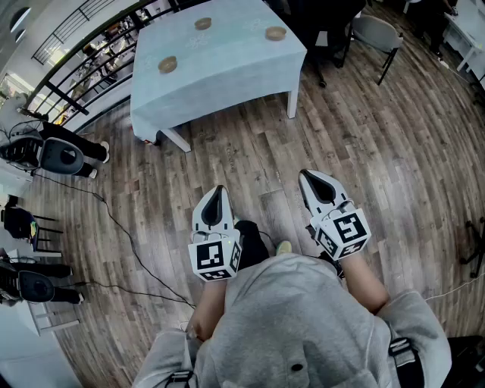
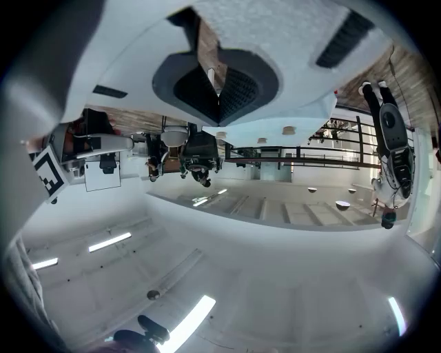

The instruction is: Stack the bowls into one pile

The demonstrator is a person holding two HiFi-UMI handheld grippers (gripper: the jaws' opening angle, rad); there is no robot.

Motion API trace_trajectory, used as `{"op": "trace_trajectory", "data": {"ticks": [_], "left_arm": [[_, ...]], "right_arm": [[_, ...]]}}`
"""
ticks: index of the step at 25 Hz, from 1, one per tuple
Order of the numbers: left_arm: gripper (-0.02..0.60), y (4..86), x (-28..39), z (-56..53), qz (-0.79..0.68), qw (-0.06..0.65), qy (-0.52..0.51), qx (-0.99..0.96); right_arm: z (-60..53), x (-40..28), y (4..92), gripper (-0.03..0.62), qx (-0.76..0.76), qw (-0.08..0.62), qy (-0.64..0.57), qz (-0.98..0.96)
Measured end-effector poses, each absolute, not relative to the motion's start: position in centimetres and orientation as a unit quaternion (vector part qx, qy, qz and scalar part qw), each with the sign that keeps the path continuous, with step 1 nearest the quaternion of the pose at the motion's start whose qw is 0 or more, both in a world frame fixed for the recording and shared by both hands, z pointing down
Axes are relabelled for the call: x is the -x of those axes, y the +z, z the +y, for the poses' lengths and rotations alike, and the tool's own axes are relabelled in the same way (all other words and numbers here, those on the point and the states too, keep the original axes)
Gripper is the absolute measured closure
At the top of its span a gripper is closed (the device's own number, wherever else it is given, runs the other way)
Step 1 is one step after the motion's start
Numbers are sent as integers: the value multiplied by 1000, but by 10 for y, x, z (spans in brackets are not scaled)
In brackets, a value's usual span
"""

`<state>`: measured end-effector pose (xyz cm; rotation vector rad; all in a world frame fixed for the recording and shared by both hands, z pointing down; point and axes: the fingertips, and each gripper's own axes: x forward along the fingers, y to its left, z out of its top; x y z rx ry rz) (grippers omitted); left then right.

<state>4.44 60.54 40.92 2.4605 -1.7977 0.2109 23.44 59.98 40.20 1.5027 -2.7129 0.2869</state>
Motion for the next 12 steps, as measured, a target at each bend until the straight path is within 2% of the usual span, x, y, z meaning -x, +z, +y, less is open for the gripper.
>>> {"op": "trace_trajectory", "data": {"ticks": [12], "left_arm": [[563,405,-32,592,-590,46,47,-805]], "right_arm": [[584,-215,400,568,-459,14,72,-886]]}}
